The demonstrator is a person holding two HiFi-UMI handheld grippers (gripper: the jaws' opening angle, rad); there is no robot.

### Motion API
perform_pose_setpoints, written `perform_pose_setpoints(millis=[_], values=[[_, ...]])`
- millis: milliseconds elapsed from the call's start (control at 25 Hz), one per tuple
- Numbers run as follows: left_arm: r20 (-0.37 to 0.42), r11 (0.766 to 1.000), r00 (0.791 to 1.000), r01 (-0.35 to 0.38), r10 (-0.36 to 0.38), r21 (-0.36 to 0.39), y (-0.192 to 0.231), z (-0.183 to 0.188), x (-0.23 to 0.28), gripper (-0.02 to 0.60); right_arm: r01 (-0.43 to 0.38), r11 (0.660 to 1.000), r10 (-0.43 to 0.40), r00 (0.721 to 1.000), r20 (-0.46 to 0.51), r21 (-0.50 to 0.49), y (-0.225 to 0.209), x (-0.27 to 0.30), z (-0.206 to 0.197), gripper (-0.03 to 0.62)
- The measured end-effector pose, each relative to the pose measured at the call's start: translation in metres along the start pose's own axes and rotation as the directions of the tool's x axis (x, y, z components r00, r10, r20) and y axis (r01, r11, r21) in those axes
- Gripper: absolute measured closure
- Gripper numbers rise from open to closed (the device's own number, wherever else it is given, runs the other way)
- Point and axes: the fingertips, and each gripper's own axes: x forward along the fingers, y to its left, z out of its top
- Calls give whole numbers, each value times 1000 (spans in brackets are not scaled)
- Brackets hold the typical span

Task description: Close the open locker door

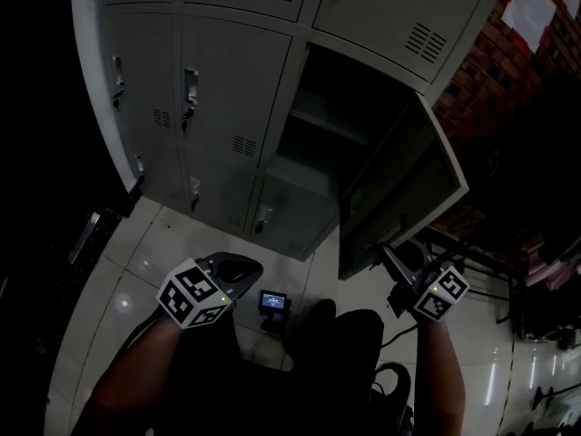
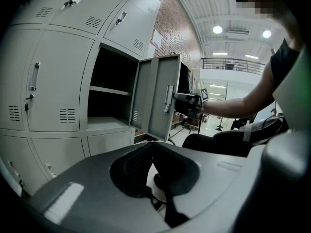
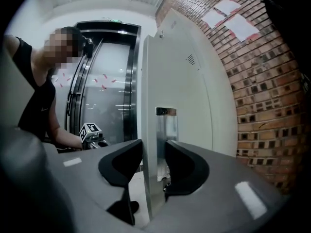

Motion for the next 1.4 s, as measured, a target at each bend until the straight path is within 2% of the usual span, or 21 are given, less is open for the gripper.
perform_pose_setpoints(millis=[200, 440, 560, 1000, 1200, 1400], values=[[0, 1000, 1000, 1, -1, 1, 0, 0, 0, 569, 4, 999, -4, 1000, -1, -33, 29, 52, 4, 450], [0, 1000, 1000, 0, 0, 0, -2, 2, 1, 569, 150, 988, -149, 989, 23, -35, 38, 123, 7, 468], [-1, 1000, 1000, 2, -2, -5, -3, 2, 1, 569, 192, 980, -192, 981, 16, -49, 35, 155, 8, 470], [-3, 1000, 1000, -2, 2, -13, -1, 1, -1, 569, 300, 953, -299, 954, 14, -42, -2, 250, 15, 474], [15, 1000, 1000, 3, -3, -18, -3, 3, 1, 569, 395, 916, -398, 917, -28, -71, -35, 289, 17, 476], [36, 1000, 999, 12, -11, -26, -5, 9, -1, 569, 452, 888, -458, 887, -60, -84, -65, 317, 20, 473]])
